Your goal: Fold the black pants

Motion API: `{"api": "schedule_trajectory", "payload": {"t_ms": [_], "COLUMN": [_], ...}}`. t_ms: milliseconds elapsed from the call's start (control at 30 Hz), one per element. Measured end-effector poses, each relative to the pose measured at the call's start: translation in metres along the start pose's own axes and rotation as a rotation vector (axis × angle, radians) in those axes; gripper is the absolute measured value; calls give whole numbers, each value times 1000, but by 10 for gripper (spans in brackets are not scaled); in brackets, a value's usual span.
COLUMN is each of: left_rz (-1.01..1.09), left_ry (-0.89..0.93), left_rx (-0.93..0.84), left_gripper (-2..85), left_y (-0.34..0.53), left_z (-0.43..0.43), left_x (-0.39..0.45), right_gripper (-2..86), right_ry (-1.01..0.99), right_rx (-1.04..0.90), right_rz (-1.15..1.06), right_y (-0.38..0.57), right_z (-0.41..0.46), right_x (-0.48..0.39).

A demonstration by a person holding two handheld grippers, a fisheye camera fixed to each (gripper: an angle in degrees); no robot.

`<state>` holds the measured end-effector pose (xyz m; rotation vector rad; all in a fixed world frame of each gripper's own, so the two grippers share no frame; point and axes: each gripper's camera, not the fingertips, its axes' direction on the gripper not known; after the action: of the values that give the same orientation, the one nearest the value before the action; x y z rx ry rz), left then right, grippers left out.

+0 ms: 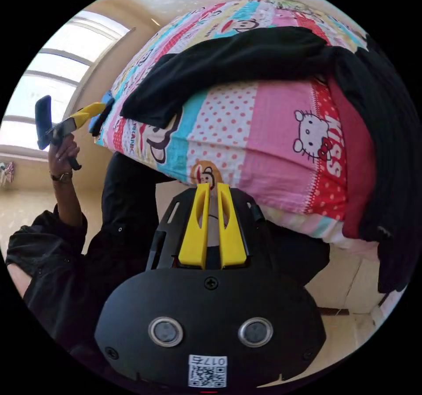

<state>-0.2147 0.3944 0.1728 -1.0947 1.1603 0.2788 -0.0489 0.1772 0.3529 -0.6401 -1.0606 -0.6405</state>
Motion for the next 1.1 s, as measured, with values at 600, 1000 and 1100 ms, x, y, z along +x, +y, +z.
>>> {"api": "schedule_trajectory", "payload": {"t_ms": [600,1000,1100], "left_rz": [54,-332,-487], "left_ry": [-305,-280,-217], "left_rx": [-75,-252,-607], "left_gripper": [10,-6,-6], "left_y": [-104,90,132], "left_z": [148,10,67], "left_x": [-36,-123,-161], "right_gripper": [50,77,91], "right_ry": [-390,-447,-343], "right_rx": [92,479,549], "right_rz": [-47,121,138], "right_y": [4,-43,-99], "right_z": [-30,-57,-69], "right_x": [96,118,117]}}
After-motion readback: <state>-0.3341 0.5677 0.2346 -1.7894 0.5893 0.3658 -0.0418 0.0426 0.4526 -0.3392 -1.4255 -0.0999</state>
